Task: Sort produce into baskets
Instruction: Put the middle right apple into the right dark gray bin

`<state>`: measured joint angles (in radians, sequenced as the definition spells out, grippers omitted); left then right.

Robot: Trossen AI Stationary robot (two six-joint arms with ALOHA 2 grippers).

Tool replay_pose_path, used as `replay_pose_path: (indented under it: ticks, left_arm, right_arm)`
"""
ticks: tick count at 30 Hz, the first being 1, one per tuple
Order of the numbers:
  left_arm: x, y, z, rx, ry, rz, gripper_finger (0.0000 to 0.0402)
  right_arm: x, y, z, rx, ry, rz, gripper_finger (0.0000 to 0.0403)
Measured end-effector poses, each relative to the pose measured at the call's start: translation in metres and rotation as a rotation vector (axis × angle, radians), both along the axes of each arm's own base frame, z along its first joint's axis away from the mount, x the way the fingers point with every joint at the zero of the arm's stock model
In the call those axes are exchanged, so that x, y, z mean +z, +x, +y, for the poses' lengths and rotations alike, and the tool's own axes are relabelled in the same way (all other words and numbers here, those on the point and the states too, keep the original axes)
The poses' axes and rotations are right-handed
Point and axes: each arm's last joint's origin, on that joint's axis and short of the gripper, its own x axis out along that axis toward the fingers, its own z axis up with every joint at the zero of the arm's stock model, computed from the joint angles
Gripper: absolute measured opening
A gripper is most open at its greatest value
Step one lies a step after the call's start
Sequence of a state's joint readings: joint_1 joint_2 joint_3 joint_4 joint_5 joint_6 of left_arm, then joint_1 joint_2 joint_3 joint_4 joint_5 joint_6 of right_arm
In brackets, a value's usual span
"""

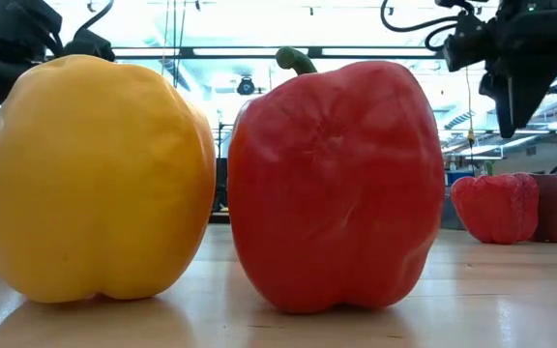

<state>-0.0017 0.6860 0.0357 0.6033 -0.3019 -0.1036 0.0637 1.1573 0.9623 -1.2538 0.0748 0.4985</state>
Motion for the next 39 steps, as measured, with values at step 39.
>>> replay_pose_path:
  ticks: [39]
  left_arm:
    - [-0.004,0.000,0.000,-0.007,-0.093,-0.007,0.0241]
  right_arm:
    - [-0.005,-0.002,-0.027,-0.138,-0.196,0.014,0.0245]
